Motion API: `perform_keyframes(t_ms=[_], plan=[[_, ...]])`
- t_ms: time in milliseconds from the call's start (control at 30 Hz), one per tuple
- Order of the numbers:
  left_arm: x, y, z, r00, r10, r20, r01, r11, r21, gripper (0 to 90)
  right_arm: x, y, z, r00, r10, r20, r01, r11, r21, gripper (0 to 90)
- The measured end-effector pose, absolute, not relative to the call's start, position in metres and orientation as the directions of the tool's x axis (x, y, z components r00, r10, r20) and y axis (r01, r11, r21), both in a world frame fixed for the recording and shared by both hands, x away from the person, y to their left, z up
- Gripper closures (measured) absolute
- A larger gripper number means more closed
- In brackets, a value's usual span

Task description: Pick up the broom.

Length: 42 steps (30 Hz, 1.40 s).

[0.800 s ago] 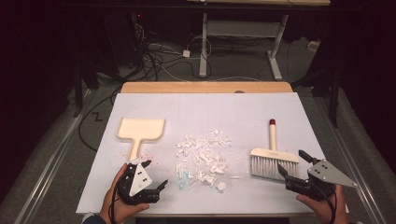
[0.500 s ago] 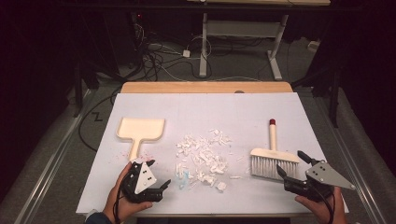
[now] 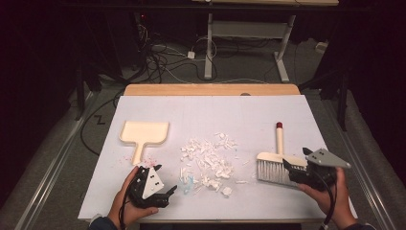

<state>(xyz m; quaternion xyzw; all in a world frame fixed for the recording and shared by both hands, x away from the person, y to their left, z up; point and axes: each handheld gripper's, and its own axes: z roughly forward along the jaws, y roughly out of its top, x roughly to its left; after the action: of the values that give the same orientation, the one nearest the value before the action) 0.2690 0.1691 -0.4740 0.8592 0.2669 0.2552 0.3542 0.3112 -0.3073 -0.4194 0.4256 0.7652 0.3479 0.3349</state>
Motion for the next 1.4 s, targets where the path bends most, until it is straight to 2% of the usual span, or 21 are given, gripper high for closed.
perform_keyframes(t_ms=[167, 333, 400, 433, 467, 567, 600, 667, 800, 1033, 1300, 1400], plan=[[0.267, 0.170, -0.474, 0.730, 0.637, 0.248, 0.276, -0.607, 0.746, 16.7, 0.343, -0.301, -0.415, -0.382, 0.908, -0.174, 0.507, 0.363, 0.781, 24.9], [0.268, 0.172, -0.475, 0.731, 0.636, 0.246, 0.280, -0.609, 0.742, 16.8, 0.395, -0.298, -0.430, -0.303, 0.948, -0.094, 0.662, 0.280, 0.695, 28.9], [0.268, 0.172, -0.475, 0.732, 0.635, 0.247, 0.279, -0.610, 0.741, 16.9, 0.407, -0.298, -0.439, -0.285, 0.955, -0.082, 0.712, 0.268, 0.649, 34.5], [0.267, 0.172, -0.475, 0.732, 0.634, 0.249, 0.278, -0.612, 0.740, 16.9, 0.407, -0.298, -0.439, -0.285, 0.955, -0.082, 0.712, 0.268, 0.649, 34.5], [0.266, 0.172, -0.475, 0.732, 0.633, 0.251, 0.277, -0.614, 0.739, 16.9, 0.415, -0.299, -0.447, -0.260, 0.964, -0.053, 0.741, 0.235, 0.630, 43.4], [0.264, 0.173, -0.475, 0.729, 0.637, 0.252, 0.280, -0.613, 0.739, 16.9, 0.420, -0.298, -0.457, -0.288, 0.958, 0.006, 0.782, 0.232, 0.578, 52.8], [0.264, 0.174, -0.475, 0.727, 0.638, 0.253, 0.282, -0.613, 0.738, 17.1, 0.420, -0.298, -0.459, -0.287, 0.958, 0.000, 0.775, 0.232, 0.588, 56.0], [0.264, 0.174, -0.475, 0.726, 0.640, 0.253, 0.282, -0.612, 0.739, 17.3, 0.420, -0.299, -0.459, -0.272, 0.962, 0.013, 0.775, 0.211, 0.596, 56.9], [0.264, 0.174, -0.475, 0.727, 0.640, 0.250, 0.284, -0.612, 0.738, 17.3, 0.420, -0.294, -0.460, -0.282, 0.959, -0.021, 0.771, 0.239, 0.590, 58.4], [0.264, 0.171, -0.474, 0.729, 0.637, 0.251, 0.279, -0.611, 0.741, 18.5, 0.419, -0.288, -0.461, -0.316, 0.947, -0.053, 0.748, 0.283, 0.601, 70.9], [0.263, 0.175, -0.472, 0.703, 0.666, 0.250, 0.280, -0.583, 0.763, 19.0, 0.420, -0.291, -0.461, -0.360, 0.931, -0.061, 0.729, 0.322, 0.604, 71.0], [0.264, 0.176, -0.472, 0.700, 0.671, 0.246, 0.286, -0.578, 0.764, 19.0, 0.420, -0.296, -0.461, -0.371, 0.928, -0.025, 0.722, 0.305, 0.620, 71.2]])
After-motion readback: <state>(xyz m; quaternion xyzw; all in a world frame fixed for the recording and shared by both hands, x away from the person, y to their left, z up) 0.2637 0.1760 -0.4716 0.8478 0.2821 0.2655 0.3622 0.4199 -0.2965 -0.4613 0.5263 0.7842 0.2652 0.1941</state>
